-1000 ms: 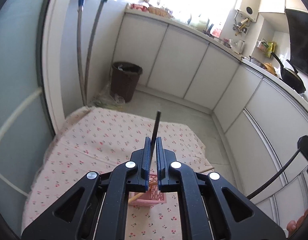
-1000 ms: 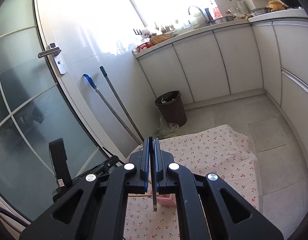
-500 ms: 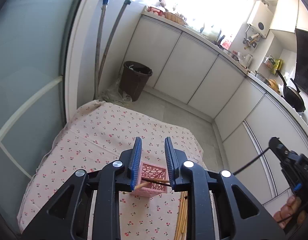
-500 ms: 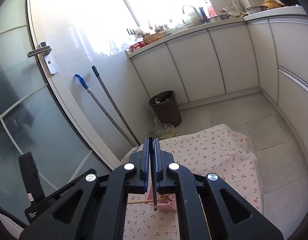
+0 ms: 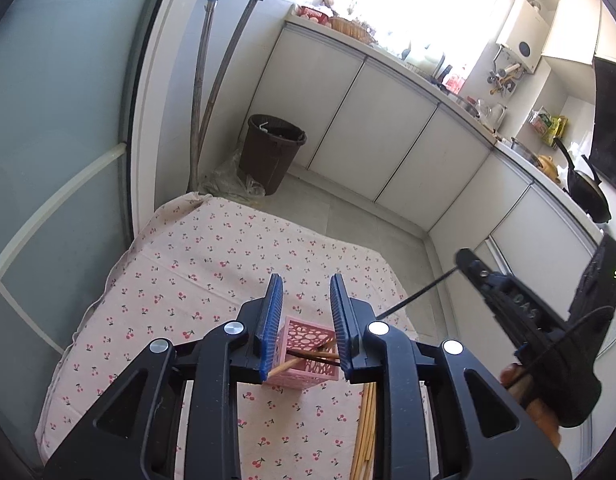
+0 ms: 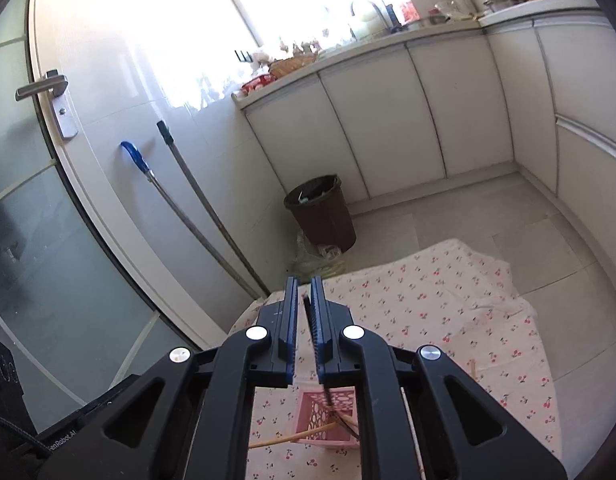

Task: Organize utensils
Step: 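Open the right tool over the basket to drop its chopstick in, then lower both tools to the chopstick row and close the left tool on one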

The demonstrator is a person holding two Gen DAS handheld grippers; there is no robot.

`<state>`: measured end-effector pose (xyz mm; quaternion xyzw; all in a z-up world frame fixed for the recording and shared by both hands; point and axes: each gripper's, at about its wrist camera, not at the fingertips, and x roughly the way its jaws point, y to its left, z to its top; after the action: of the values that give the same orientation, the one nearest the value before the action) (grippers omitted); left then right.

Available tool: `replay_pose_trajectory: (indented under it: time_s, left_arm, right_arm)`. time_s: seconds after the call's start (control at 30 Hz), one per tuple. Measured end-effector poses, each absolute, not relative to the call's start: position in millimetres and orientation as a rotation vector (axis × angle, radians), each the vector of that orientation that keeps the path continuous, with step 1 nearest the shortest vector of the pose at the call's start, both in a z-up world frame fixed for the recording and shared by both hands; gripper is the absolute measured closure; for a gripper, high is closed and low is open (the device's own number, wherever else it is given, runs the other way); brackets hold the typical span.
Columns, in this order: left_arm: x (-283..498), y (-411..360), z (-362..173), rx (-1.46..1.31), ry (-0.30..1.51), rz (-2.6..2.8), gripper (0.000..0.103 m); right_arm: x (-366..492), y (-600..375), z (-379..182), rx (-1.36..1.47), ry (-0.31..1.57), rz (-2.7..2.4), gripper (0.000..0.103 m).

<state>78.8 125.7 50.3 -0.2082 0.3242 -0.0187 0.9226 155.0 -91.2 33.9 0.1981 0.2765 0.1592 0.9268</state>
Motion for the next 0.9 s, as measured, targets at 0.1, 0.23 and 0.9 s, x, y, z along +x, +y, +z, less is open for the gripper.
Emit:
replay_pose_trajectory:
  time_s: [0.1, 0.23, 0.9]
  left_arm:
    - [81.5, 121.9, 44.4, -0.425, 0.686, -0.058, 0.078]
    - [77.4, 108.1, 44.5, -0.367, 0.682, -0.063, 0.076]
    - [57.0, 54.0, 13.6, -0.184, 0.775, -0.100, 0.031]
  right_arm:
    - [153.8, -86.5, 22.7, 0.397, 0.606, 0.336, 0.081]
    - [138.9, -87.5, 25.2, 0.352, 0.617, 0.332, 0.081]
    - [61.5, -156.9, 5.5, 0.261, 0.668, 0.155, 0.038]
